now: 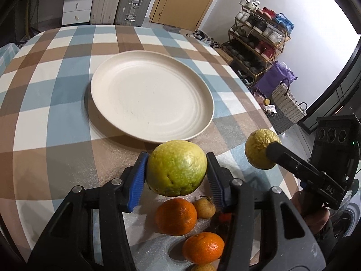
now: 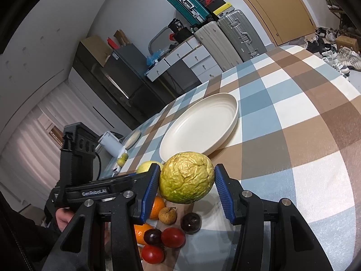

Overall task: Organize fruits
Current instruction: 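Carry both citrus fruits onto the cream plate and open both tools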

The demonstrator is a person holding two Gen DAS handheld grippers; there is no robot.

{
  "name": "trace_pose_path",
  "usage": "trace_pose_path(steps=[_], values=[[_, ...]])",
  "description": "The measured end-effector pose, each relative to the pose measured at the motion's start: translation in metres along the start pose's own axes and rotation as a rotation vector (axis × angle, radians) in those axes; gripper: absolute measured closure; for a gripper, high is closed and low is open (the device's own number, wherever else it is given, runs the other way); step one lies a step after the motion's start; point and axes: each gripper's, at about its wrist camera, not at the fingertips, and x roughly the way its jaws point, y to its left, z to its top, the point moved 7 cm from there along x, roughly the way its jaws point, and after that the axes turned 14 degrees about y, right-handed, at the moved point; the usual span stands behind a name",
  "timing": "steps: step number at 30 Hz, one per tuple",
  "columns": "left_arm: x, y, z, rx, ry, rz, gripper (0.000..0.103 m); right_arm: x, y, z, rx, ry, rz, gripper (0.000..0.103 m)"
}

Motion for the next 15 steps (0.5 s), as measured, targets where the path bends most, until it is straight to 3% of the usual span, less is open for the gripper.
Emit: trace_pose_path(steps=[9,15], values=[[-0.033,0.002,0.034,0.032,-0.079,-0.018,0.055,0.001,0.023,0.037,-0.086,0.006,-0.054,0.052],[-0.042,0.018,0.079,0.042,-0.129,0.045,0.055,0.018,0.029,0.080,-0.115,0.029,-0.079,0.052]])
